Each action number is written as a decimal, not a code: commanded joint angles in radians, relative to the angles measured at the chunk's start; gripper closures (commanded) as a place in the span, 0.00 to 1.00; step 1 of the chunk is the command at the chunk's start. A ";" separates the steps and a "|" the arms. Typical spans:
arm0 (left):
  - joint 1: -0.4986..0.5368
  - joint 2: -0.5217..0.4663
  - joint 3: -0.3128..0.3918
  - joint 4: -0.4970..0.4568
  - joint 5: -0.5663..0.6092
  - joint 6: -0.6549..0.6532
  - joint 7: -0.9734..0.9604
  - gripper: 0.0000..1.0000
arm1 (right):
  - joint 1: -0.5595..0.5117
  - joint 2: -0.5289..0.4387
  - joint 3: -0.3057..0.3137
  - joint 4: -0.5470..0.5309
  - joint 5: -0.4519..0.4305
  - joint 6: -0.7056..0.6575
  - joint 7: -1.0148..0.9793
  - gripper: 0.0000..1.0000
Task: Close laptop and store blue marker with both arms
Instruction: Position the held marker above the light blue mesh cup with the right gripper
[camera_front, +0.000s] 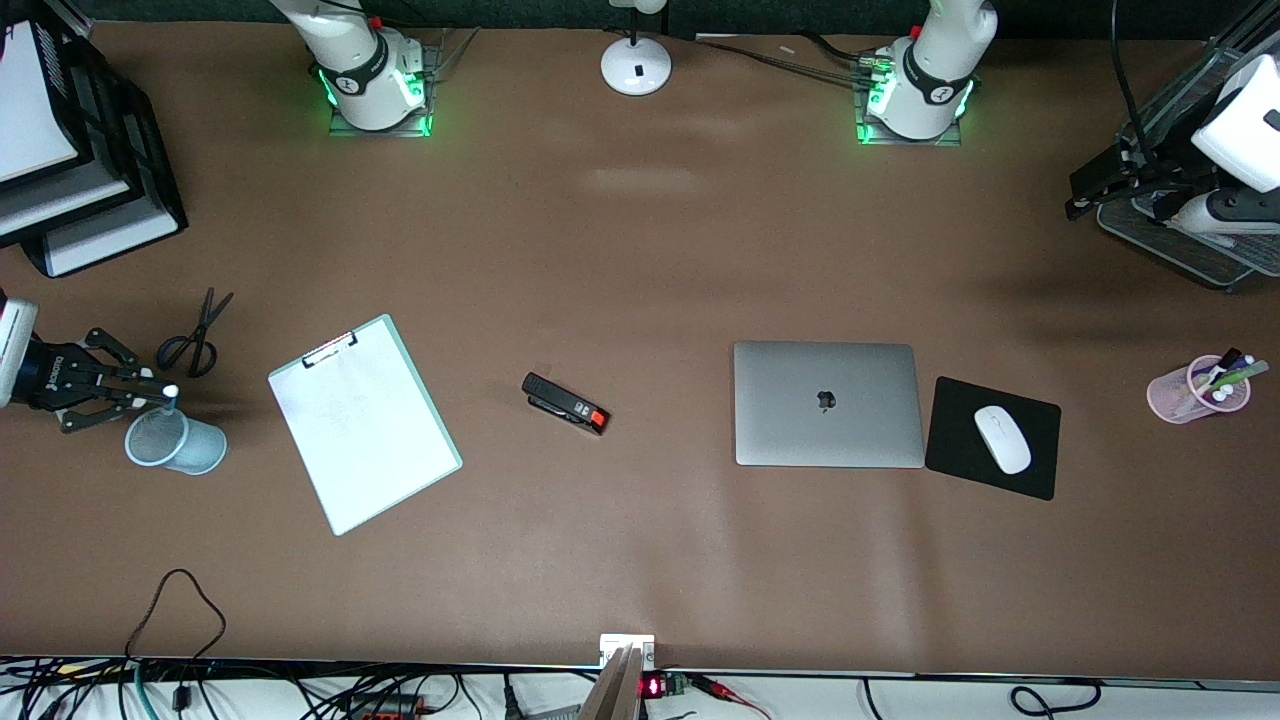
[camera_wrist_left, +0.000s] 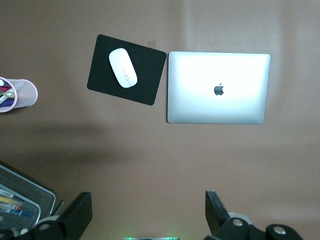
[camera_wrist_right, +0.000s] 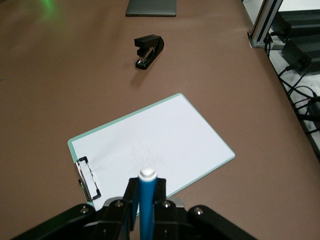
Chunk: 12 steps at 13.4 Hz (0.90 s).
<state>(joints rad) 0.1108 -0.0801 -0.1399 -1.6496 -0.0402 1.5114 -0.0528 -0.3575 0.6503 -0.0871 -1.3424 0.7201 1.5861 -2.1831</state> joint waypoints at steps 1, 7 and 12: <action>0.004 0.008 -0.001 0.013 -0.003 -0.002 0.018 0.00 | -0.029 0.055 0.009 0.064 0.025 -0.015 -0.014 0.98; 0.007 0.008 0.003 0.008 -0.003 -0.005 0.019 0.00 | -0.046 0.083 0.010 0.083 0.025 -0.006 -0.017 0.98; 0.007 0.016 0.005 0.011 -0.004 0.003 0.019 0.00 | -0.046 0.103 0.017 0.097 0.041 0.020 -0.067 0.98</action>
<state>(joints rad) 0.1127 -0.0751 -0.1360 -1.6498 -0.0402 1.5114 -0.0528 -0.3900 0.7262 -0.0809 -1.2848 0.7384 1.6060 -2.2177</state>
